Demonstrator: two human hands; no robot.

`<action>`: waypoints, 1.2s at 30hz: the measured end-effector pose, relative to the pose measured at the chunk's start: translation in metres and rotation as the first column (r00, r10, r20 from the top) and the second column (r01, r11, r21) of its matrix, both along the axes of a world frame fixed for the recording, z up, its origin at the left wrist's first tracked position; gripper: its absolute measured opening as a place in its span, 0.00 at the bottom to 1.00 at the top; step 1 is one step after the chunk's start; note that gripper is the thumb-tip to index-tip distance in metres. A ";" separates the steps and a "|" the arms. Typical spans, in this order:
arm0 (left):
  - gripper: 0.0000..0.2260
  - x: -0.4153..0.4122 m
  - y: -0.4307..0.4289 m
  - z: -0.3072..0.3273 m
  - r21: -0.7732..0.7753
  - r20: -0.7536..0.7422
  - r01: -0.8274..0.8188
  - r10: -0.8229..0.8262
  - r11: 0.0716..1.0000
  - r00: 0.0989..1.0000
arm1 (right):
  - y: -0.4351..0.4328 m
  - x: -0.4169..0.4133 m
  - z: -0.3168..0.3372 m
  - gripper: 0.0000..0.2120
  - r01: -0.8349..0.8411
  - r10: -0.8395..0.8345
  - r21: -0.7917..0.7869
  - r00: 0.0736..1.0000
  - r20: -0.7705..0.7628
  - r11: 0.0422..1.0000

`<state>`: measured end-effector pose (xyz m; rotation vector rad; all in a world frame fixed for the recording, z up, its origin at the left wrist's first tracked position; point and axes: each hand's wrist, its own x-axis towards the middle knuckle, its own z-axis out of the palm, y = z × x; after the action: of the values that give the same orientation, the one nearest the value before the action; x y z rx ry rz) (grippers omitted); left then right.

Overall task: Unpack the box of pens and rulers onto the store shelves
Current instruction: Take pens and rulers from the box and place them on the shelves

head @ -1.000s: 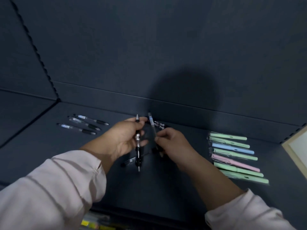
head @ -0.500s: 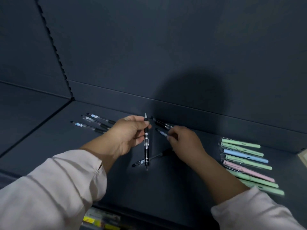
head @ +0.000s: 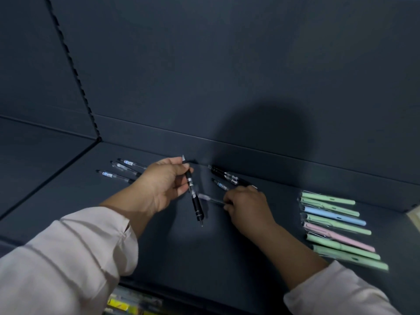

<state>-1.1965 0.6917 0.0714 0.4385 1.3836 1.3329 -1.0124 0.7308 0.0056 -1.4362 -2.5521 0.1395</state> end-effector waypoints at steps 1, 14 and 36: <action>0.10 -0.001 -0.001 0.001 0.005 0.005 0.002 -0.002 1.000 1.000 | 0.001 0.001 0.001 0.08 0.016 -0.016 0.002 1.000 0.017 1.000; 0.14 -0.053 -0.026 0.002 0.076 -0.673 0.331 -0.196 0.941 0.713 | -0.017 -0.100 0.057 0.06 -0.348 -0.229 -0.547 0.644 -0.730 0.761; 0.07 -0.249 -0.030 -0.064 -0.233 -0.962 0.507 -0.273 0.830 0.004 | -0.048 -0.225 -0.005 0.04 0.125 -0.144 -0.100 0.968 -0.206 0.987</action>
<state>-1.4459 0.6613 0.0077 2.0362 1.9200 0.5040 -1.2370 0.6823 0.0002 -1.5297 -2.2951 0.3658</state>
